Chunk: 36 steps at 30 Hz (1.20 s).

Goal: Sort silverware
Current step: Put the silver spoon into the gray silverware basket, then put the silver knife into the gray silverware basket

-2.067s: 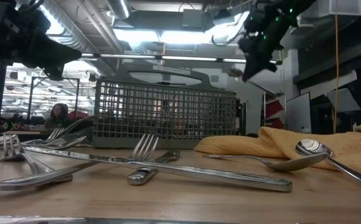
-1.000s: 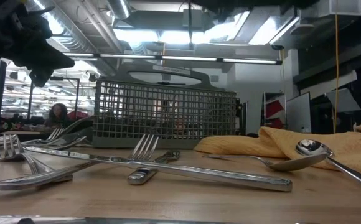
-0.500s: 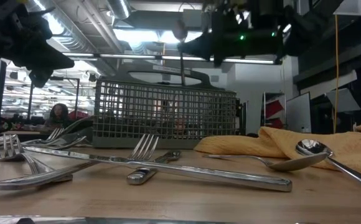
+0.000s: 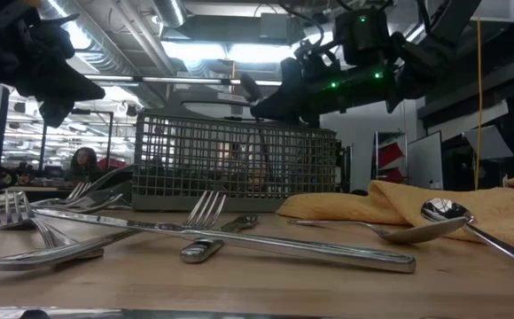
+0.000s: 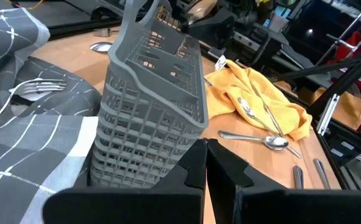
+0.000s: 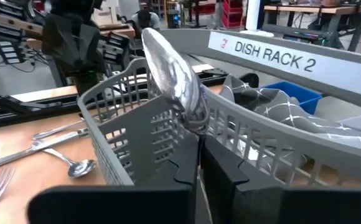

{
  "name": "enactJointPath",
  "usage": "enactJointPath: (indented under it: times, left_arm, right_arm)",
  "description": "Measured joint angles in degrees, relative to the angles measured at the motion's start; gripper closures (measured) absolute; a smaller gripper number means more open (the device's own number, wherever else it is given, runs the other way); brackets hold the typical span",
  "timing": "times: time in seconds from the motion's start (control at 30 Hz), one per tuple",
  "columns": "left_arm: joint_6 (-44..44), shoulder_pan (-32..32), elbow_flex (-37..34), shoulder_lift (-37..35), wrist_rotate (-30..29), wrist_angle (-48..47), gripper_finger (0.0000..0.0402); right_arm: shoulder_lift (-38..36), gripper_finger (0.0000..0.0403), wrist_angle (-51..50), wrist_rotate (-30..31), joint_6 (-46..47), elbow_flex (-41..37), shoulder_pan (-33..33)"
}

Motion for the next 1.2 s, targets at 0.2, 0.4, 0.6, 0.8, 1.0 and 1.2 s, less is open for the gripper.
enactJointPath:
  times: [0.2,0.4,0.6,0.8,1.0,1.2]
  left_arm:
    - [-0.53,0.0,0.0,0.0,1.56,0.28,0.0402]
    - [-2.82,-0.45,0.02,1.01,4.59,0.69,0.0402]
    - [-3.02,-3.32,0.02,6.79,5.22,4.14,0.0402]
    - [-5.61,-7.05,1.35,14.9,5.27,4.93,0.0402]
    - [-12.3,-11.74,6.0,24.16,9.3,4.03,0.0402]
    - [-34.38,-16.67,10.92,33.4,17.77,-1.28,0.0402]
  right_arm:
    - [0.0,0.035,-1.26,0.01,-0.01,0.02,0.0]
    - [0.0,0.0324,-2.2,0.66,-0.01,0.02,0.0]
    - [0.0,0.0307,-2.36,1.1,-0.02,0.02,0.0]
    - [0.0,0.0307,-2.37,1.13,-0.08,0.02,0.0]
    - [-0.41,0.0307,-2.43,1.16,-0.46,0.07,0.0]
    - [-0.59,0.0307,-2.43,1.08,-0.46,0.07,0.0]
